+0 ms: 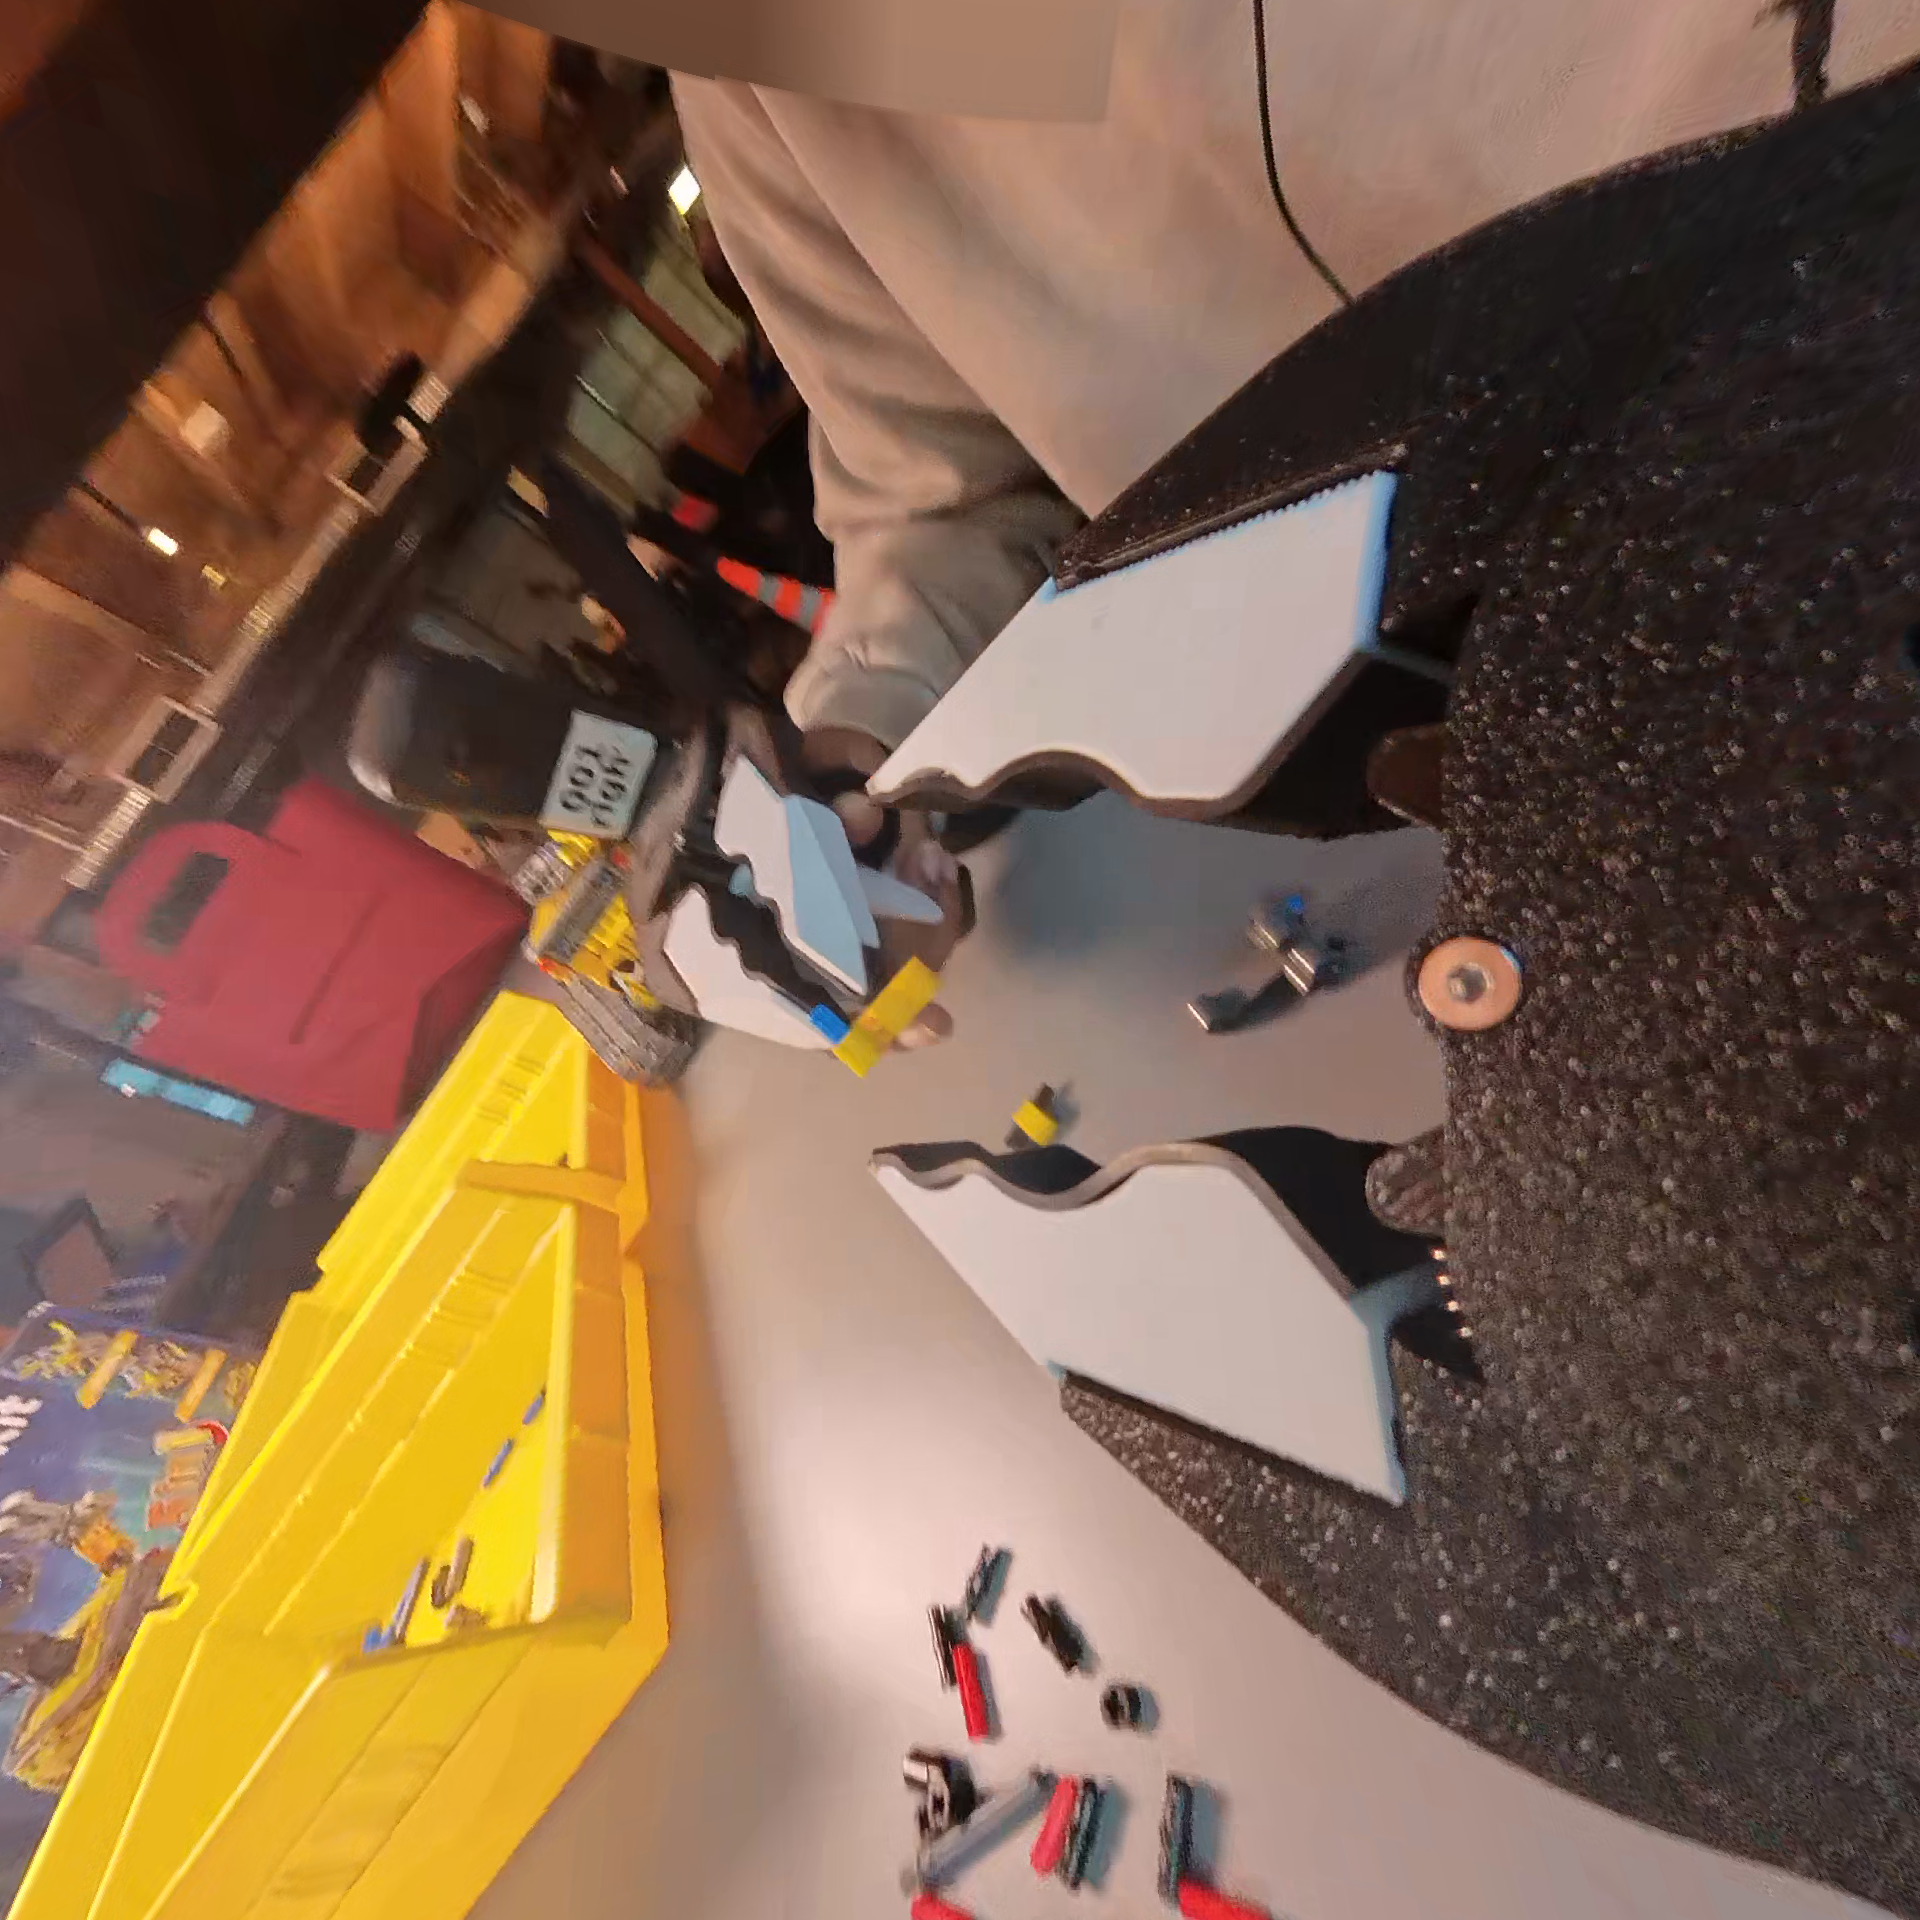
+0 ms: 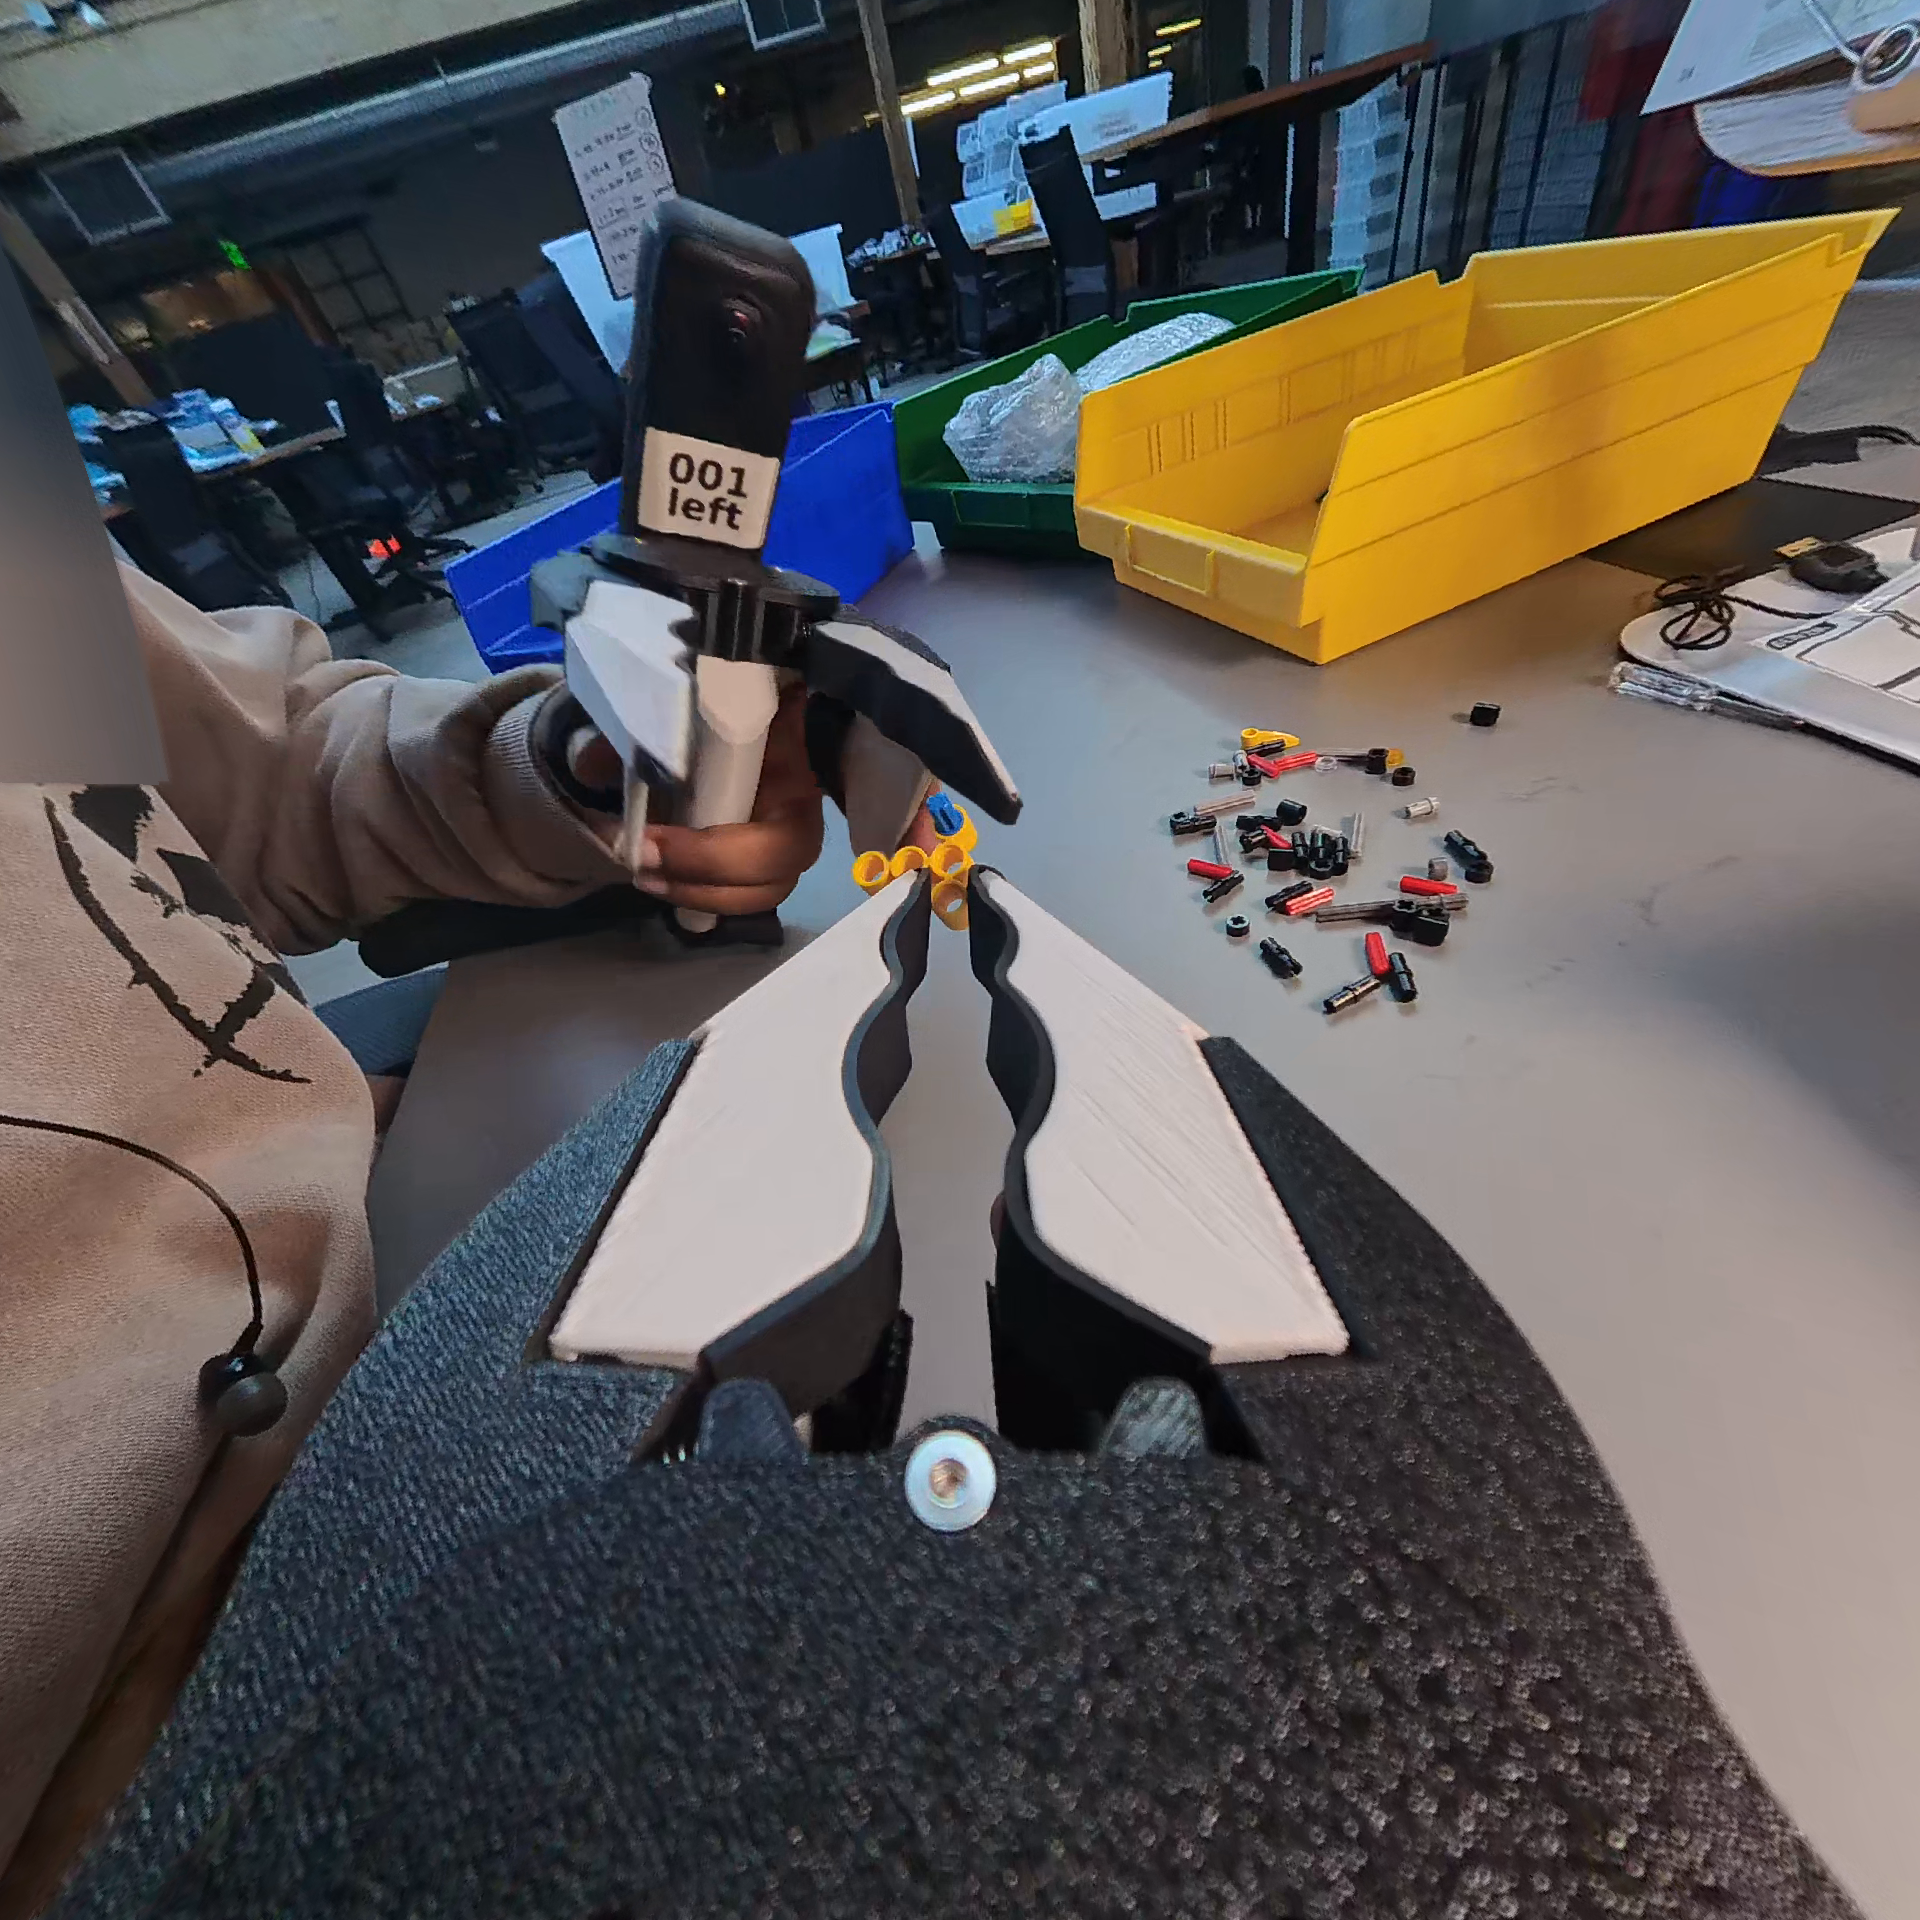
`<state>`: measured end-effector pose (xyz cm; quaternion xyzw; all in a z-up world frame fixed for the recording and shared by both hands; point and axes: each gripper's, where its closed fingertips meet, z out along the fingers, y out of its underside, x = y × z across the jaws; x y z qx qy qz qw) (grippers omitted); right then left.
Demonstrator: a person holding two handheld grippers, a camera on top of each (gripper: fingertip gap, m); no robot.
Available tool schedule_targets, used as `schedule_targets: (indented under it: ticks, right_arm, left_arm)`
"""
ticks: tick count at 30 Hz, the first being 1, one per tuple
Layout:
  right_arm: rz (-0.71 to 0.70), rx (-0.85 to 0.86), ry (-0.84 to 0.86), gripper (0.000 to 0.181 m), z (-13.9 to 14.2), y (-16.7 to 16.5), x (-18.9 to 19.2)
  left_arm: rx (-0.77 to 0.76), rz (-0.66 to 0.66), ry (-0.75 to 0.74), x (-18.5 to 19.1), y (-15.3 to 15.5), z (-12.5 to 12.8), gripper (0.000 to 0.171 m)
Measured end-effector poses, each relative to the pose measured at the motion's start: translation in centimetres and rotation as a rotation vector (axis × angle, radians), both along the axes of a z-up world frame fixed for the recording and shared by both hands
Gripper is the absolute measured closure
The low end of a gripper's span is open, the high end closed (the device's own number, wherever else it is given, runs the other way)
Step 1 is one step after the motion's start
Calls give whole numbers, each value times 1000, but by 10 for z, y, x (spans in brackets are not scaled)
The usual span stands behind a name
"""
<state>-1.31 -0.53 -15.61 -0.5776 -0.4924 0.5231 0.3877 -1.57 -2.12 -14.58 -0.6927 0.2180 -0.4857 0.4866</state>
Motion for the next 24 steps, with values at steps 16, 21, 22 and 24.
schedule_targets:
  ticks: [16, 21, 22, 24]
  right_arm:
    - [-4, 75, -36, 181, -4, -5, -2]
    - [48, 1, 51, 158, 11, -9, 3]
    - [77, -25, 68, 152, 14, -14, 2]
    - [124, -67, 129, 149, 24, -24, 0]
  left_arm:
    - [181, 88, 368, -7, 5, -22, 165]
    - [136, 19, 45, -11, -3, 14, 165]
    - [139, 4, -15, -11, -5, 20, 165]
    - [144, -44, -88, -7, -11, 26, 165]
